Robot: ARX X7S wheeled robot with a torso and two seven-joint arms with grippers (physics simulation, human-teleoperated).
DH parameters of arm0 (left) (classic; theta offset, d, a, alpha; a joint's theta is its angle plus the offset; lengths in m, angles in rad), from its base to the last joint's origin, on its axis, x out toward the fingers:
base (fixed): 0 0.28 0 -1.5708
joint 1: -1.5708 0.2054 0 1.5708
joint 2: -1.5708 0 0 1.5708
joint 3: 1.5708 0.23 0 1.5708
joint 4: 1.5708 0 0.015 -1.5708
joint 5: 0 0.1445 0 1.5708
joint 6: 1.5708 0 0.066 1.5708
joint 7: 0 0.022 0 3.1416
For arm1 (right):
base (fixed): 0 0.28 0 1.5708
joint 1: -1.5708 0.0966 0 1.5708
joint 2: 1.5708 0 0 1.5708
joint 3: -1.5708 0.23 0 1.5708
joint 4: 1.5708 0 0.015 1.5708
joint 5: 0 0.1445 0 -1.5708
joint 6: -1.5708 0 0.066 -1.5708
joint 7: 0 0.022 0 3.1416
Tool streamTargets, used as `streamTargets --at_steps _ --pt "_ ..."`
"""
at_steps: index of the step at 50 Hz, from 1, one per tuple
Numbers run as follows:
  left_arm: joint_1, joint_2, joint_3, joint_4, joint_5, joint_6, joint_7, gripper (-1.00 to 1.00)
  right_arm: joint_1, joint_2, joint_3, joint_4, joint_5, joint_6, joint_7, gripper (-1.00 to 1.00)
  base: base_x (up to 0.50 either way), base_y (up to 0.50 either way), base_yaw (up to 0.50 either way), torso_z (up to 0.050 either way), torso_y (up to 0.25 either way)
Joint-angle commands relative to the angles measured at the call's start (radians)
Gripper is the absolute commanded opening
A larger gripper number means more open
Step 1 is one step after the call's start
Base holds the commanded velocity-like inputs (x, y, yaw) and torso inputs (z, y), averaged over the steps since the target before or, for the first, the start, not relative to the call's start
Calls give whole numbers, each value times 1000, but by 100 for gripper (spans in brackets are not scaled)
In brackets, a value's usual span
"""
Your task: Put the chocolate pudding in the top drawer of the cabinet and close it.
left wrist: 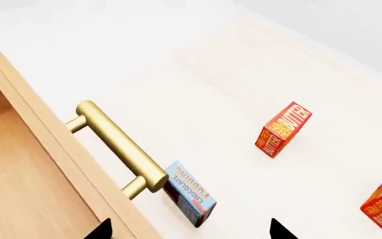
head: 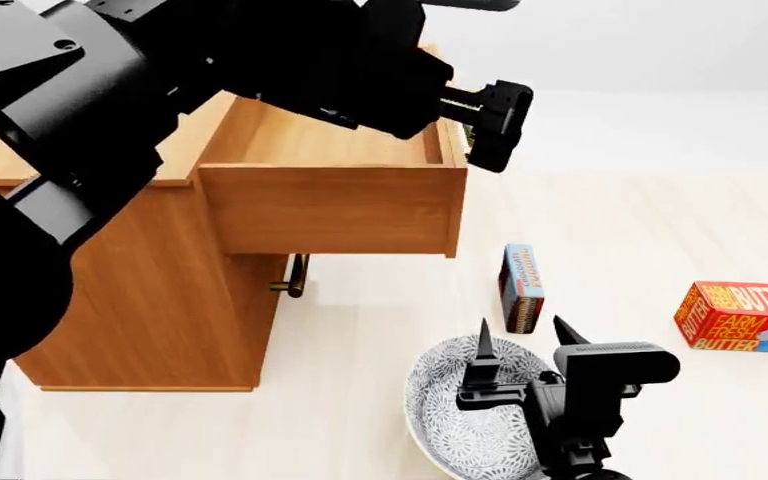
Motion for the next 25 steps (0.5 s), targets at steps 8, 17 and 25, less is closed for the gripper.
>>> streamTargets --at_steps 8,17,25 --pt "-69 11 -55 -45 39 5 -58 100 -2 4 -7 -3 3 -2 4 100 0 0 0 0 0" --pt "-118 11 -61 -67 104 7 -88 100 0 7 -7 -9 0 -2 12 100 0 0 0 0 0" --pt "-148 10 -67 -134 170 124 -87 100 -4 11 -10 -32 -8 -1 25 100 0 0 0 0 0"
